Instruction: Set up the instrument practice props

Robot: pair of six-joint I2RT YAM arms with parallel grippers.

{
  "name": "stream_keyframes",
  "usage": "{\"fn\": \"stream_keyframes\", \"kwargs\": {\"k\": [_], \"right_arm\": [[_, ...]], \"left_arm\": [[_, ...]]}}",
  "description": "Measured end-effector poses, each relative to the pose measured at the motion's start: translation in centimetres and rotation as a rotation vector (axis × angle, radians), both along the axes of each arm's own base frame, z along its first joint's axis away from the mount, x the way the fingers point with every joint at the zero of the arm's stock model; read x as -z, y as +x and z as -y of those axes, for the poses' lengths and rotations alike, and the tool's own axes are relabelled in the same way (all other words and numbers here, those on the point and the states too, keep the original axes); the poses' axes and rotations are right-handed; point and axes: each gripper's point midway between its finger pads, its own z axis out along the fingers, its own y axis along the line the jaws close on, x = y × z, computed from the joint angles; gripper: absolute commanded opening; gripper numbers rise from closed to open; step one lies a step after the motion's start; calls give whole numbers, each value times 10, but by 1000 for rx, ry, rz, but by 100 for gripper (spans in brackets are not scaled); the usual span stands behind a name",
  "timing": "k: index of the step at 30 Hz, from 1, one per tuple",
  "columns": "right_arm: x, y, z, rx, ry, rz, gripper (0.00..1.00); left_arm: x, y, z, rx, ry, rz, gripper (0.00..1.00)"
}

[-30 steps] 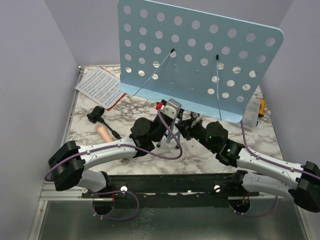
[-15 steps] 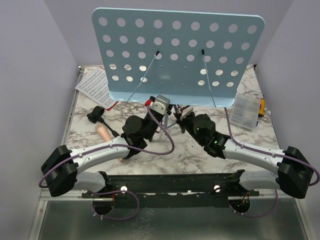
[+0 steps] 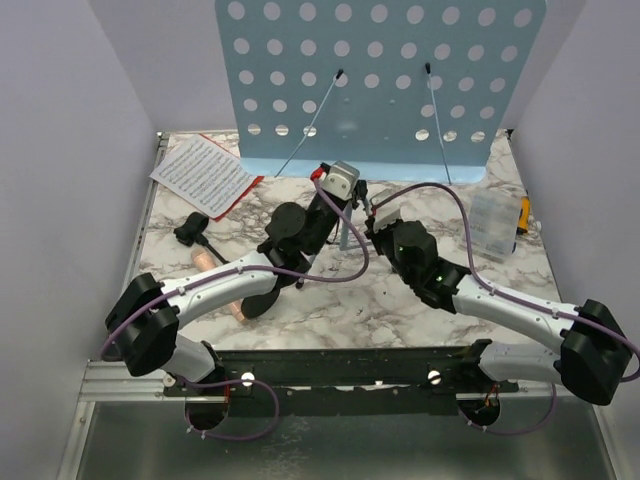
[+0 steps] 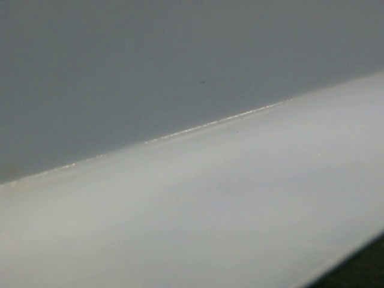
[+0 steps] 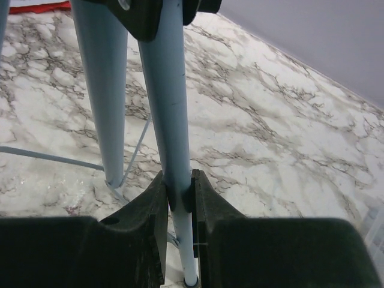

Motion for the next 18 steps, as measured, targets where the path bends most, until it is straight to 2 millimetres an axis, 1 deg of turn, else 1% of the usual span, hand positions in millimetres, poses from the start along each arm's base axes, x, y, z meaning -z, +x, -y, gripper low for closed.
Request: {"fn": "stream_keyframes", "kwargs": {"k": [2,4,5,8,11,15,18], "right_arm": [[4,4,5,27,-4,-10,1],[8,6,6,39,-8,-18,1],[9,8,6,43,-8,-23,1],[12,11,9,56,1,-33,1],[13,15,13,72,26,-43,0],[13,20,19,89,53,-51,1],[12,22,20,100,62,-58,0]], "left_arm": [[-7,6,6,6,8,-8,0],[-14,10,7,6,14,-12,0],[-21,11,8,10,13,-7,0],[-35,10,12,36,22,5,0],[-45,8,20,68,34,16,0],[-53,7,30,109,37,34,0],[-55,6,33,124,34,37,0]]}}
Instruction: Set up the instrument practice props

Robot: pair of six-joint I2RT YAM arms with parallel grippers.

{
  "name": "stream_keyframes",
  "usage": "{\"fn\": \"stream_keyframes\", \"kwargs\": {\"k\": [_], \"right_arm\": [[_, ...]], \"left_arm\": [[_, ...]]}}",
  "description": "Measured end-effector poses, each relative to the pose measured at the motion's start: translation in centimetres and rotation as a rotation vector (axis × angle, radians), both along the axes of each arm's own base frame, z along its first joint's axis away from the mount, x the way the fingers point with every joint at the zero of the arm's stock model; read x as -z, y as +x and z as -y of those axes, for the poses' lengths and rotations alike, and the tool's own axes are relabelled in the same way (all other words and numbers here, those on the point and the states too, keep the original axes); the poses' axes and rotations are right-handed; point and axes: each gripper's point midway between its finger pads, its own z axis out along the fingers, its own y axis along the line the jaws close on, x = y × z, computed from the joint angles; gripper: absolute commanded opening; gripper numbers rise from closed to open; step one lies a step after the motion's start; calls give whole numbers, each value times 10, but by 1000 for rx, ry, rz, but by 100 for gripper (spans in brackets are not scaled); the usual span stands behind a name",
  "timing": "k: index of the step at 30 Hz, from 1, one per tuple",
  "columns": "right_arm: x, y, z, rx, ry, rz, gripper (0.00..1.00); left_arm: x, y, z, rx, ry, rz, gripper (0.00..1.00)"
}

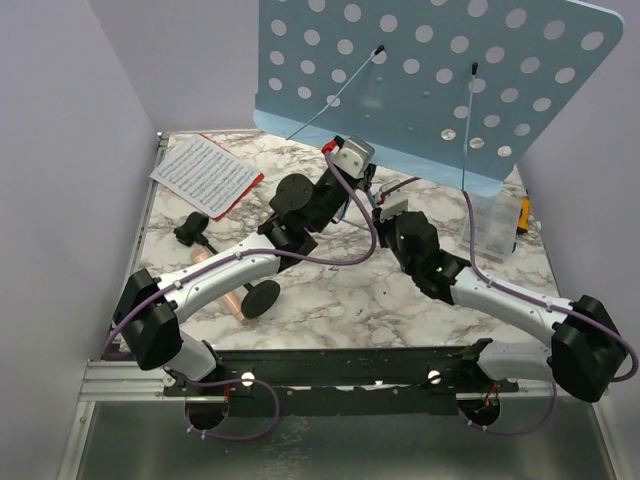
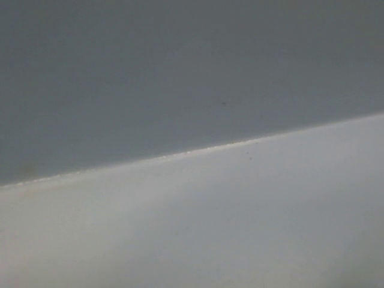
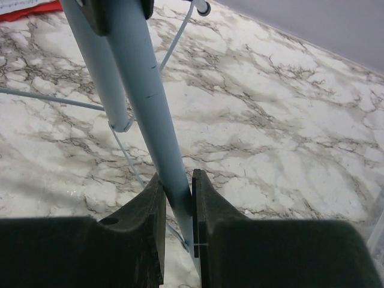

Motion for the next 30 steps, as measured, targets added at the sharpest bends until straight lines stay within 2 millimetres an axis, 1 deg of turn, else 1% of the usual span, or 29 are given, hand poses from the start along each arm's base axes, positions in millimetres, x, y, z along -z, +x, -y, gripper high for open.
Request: {"fn": "stream_keyframes", "kwargs": {"k": [4,7,9,16,21,25,29,30], "right_arm": [[0,2,2,36,5,-35,1],[4,-1,11,83,-7,-76,0],[8,-4,16,110,-16,-110,1],[23,-20,30,190,3,-232,1],[31,-24,29,251,82,-293,0],[34,-22,27,279,126,-304,1],[35,-21,24,266,158,-290,1],[35,-21,23,257,169,-288,1]], "left_arm": [[2,5,0,12,-11,-13,0],[4,11,1,28,-31,-36,0],[9,17,2,44,-44,-61,0],[32,46,7,106,-84,-197,0],[36,47,14,154,-78,-211,0],[36,50,13,166,-78,-208,0],[36,52,12,172,-79,-209,0],[37,52,12,174,-79,-212,5]]}}
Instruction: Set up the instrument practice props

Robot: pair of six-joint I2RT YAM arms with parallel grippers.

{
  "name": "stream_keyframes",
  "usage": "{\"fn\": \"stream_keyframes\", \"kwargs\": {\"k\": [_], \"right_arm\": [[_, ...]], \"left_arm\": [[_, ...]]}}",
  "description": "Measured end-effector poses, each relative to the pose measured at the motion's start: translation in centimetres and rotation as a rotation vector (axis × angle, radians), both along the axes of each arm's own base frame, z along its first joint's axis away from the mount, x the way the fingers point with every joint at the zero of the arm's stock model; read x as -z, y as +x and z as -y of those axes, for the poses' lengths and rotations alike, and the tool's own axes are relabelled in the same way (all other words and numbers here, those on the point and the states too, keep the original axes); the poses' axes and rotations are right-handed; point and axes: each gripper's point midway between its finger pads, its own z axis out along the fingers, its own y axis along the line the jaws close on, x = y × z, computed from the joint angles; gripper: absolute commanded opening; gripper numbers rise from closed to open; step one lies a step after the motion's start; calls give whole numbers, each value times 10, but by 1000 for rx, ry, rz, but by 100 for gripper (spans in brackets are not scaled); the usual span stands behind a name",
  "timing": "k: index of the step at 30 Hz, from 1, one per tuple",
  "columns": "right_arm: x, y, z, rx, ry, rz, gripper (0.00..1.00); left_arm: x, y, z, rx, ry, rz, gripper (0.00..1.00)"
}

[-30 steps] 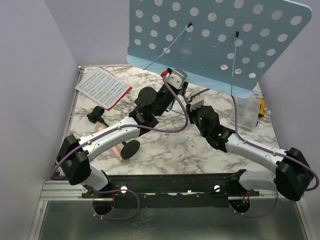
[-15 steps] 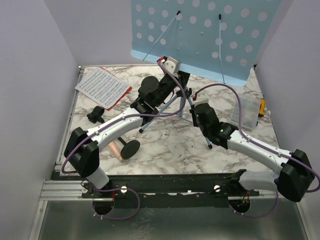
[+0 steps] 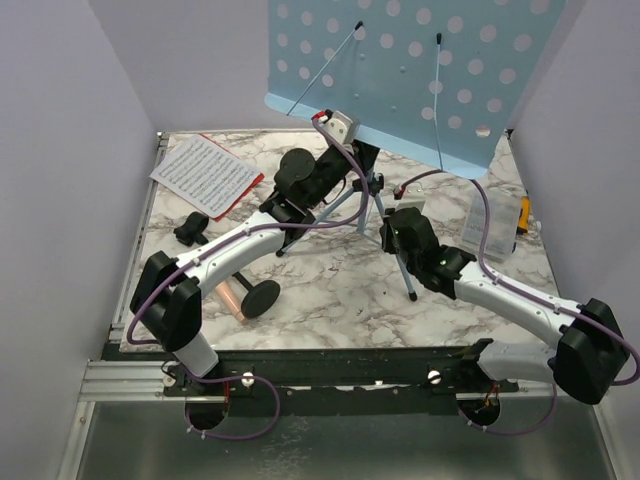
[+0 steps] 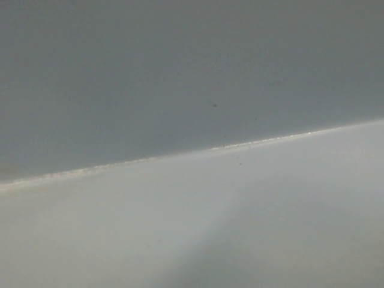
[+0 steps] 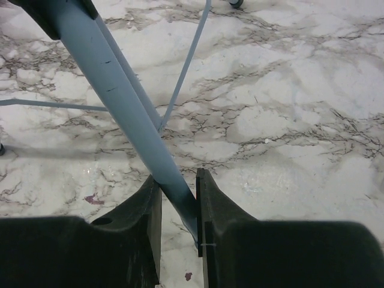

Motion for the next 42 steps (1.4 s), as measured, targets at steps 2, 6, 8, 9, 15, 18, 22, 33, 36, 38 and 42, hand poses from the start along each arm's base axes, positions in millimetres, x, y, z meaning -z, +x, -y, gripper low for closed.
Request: {"fn": "stream_keyframes", "kwargs": {"k": [2,6,8,9,15,18,22,33,36,38,42], "right_arm": [[0,0,-2,-14,18,3,1],[1,-1,-11,-57,57,6,0],[2,1,-11,-54,63,7,1],[2,2,-11,-51,69,9,1],[4,8,-15,-46,104,16,0],[4,11,-20,-49,126,22,1],[4,13,-24,-53,156,26,0],[3,10,-32,-99,264,62,1],[3,10,-38,-119,301,69,0],[3,9,-39,-123,316,73,1],[-1,8,-39,-132,354,95,0]], "left_arm": [[2,-1,-1,2,-9,-1,31],[5,-4,-14,-20,-56,-32,63],[12,-4,-31,-57,-94,-90,69],[14,-6,-40,-71,-111,-118,74],[18,-30,-87,-133,-181,-222,89],[39,-56,-110,-141,-171,-289,92],[78,-86,-136,-171,-118,-409,94],[158,-150,-168,-165,-208,-833,95],[172,-155,-155,-110,-264,-942,95],[179,-152,-139,-62,-291,-1001,95],[198,-136,-102,27,-298,-1086,91]]}}
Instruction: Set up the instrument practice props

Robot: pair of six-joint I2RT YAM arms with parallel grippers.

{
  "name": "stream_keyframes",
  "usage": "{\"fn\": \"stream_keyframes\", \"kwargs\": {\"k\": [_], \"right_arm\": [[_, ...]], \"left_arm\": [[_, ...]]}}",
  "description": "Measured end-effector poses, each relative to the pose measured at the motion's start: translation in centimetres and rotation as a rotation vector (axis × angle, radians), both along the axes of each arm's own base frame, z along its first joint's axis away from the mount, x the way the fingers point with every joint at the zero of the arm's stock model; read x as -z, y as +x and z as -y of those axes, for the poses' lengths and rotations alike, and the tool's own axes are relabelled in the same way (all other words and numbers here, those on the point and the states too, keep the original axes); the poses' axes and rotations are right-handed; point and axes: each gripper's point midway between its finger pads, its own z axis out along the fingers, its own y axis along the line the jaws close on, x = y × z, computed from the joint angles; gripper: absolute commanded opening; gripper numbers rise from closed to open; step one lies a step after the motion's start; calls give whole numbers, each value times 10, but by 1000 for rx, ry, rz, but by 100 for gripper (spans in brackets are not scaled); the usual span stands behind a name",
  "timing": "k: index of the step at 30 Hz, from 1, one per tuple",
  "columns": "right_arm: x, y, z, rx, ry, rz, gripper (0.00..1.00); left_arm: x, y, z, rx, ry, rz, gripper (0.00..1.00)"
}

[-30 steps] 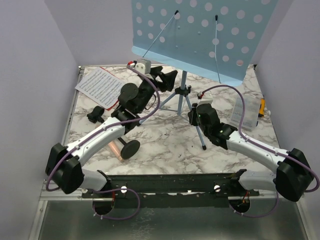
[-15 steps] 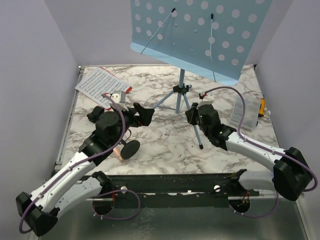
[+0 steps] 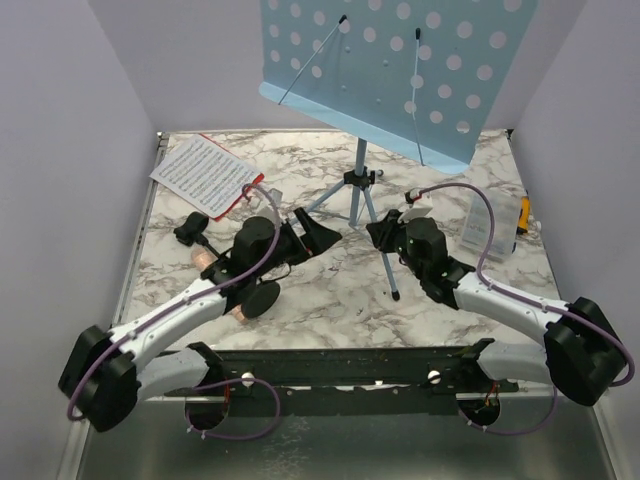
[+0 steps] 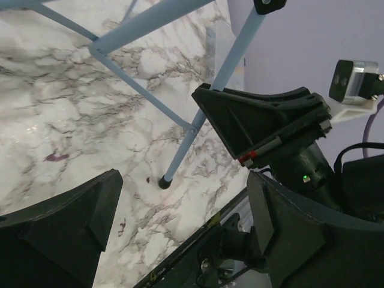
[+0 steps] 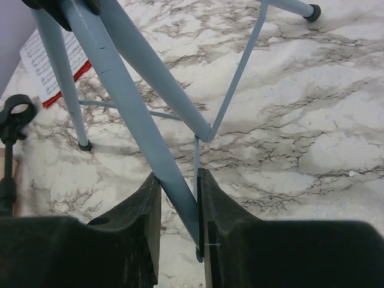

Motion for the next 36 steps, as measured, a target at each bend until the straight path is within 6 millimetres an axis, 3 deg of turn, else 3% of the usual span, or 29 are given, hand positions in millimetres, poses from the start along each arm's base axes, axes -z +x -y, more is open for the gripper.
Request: {"fn": "stream_keyframes", "kwargs": {"k": [2,5,8,15,21,27,36], "right_arm": [[0,-2,-1,-5,25,6,1],[0,-3,-2,-11,49,12,1],[-1,-3,-2,-9,68,18,1],[0,-14,-5,-45,123,10,1],[-1,-15,-6,-50,141,11,1],[-2,-16,-7,-52,152,14,0],[-2,-22,-11,-82,179,-1,0]], "left_arm": [[10,8,15,33,-12,-26,98],[19,24,45,102,-28,-52,99],[12,39,65,133,-39,-24,99],[-6,48,71,76,-56,62,90],[-2,57,71,20,-39,68,96],[3,67,77,7,-7,75,80],[-6,91,100,27,24,124,67]]}}
